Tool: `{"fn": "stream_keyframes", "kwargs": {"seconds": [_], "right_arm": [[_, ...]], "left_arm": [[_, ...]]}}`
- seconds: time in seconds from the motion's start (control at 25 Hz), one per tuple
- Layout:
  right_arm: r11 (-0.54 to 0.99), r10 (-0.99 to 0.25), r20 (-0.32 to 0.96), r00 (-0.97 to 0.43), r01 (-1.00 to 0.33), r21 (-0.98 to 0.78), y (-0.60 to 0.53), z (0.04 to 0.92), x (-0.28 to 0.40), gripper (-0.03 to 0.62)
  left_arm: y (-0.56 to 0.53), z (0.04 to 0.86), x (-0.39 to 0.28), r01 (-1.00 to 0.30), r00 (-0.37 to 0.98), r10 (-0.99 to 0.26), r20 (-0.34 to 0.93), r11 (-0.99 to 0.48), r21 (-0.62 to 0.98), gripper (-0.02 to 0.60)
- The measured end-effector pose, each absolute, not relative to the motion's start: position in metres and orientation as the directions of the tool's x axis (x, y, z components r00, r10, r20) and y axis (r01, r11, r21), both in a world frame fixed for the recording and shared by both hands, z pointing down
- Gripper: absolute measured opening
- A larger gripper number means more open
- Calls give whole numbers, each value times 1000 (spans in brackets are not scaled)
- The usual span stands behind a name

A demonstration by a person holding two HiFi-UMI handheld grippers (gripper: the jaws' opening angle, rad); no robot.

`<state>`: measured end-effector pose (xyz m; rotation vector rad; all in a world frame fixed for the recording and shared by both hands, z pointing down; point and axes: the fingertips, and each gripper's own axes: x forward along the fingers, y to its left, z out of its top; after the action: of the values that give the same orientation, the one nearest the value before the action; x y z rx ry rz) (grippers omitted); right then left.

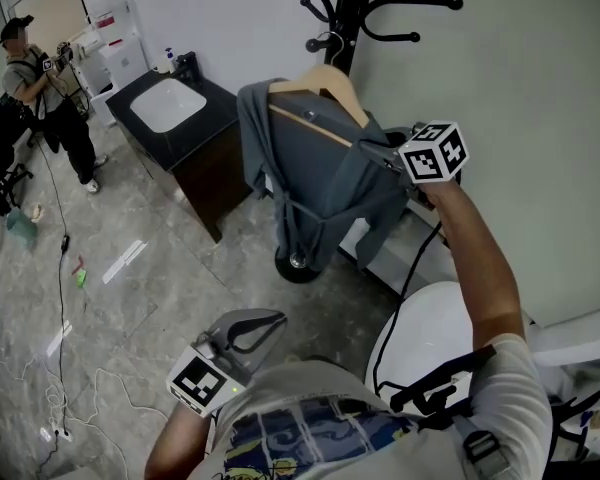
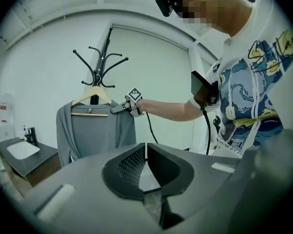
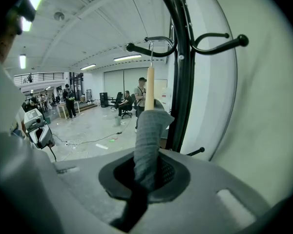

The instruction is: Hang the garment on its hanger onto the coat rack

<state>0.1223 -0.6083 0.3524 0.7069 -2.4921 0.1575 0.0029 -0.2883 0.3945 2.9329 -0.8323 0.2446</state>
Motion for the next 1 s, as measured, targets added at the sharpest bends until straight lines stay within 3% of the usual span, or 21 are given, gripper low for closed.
{"fn": "stream_keyframes", "kwargs": {"seconds": [0.64, 0.76, 1.0], "right_arm": [[850, -476, 515, -713, -523, 63, -629, 375, 122, 18], [838, -511, 492, -705, -536, 101, -632, 374, 123, 38], [782, -608, 435, -664, -596, 183, -632, 365, 129, 144]], "left_arm": [[-286, 401, -8, -557, 820, -537, 197, -828, 61, 17], [-281, 402, -10, -555, 821, -534, 202, -829, 65, 17], [-265, 401, -20, -546, 826, -524, 208, -835, 69, 18]]}}
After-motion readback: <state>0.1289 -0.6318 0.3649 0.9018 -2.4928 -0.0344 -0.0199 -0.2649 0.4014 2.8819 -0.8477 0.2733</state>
